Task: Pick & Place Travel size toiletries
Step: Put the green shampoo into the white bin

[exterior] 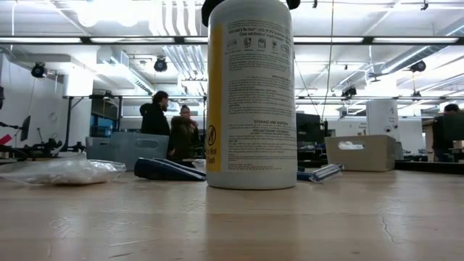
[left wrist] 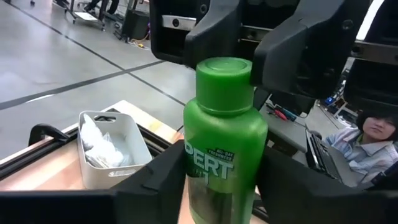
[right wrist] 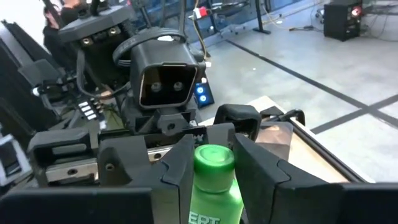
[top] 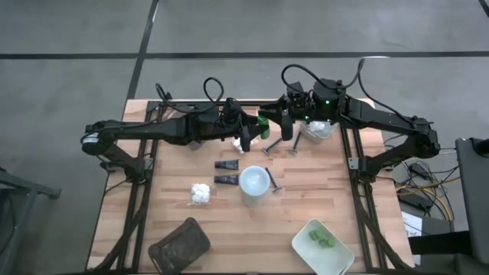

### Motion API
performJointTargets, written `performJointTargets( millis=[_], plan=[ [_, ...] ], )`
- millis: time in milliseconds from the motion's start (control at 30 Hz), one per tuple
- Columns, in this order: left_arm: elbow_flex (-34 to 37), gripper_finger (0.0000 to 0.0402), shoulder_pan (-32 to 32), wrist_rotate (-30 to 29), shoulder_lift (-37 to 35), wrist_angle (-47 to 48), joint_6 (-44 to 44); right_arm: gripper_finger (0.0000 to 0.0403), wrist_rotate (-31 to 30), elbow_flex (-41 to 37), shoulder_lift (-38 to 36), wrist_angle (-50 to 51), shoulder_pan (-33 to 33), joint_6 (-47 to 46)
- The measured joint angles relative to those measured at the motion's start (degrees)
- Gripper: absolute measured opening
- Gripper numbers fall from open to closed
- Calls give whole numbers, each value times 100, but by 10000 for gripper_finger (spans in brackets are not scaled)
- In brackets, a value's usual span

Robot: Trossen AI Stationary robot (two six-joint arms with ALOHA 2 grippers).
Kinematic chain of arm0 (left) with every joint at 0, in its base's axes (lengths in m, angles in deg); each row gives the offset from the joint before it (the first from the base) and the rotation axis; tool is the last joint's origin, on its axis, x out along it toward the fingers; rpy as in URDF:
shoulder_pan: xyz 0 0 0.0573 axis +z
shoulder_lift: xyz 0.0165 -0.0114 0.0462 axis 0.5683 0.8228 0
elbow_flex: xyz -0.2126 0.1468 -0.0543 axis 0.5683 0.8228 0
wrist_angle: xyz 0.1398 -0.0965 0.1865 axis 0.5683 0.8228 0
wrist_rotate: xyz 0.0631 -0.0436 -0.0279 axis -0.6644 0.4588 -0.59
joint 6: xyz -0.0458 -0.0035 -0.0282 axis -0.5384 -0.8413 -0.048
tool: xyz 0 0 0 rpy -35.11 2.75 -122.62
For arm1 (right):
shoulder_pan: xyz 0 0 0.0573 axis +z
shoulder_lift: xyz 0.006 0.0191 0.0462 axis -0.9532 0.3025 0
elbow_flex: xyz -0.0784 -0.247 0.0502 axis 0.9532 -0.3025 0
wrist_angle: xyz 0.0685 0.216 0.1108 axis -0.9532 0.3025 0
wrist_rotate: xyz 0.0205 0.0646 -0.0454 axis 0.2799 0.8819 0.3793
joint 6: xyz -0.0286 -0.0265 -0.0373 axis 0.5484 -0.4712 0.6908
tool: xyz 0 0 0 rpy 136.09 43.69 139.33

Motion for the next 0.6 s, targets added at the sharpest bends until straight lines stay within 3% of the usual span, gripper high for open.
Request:
performJointTargets(
  millis=[200, 433, 600],
  plan=[
    [1, 119, 3, -96, -2, -5, 31, 94, 9, -3, 95, -124, -2, -53],
    [0, 120, 3, -15, -57, 461, 54, 128, 46, -3, 90, -1, -22, -242],
    [8, 119, 27, 497, -130, 833, -41, 173, 108, 1, -7, 420, -33, -235]
  ],
)
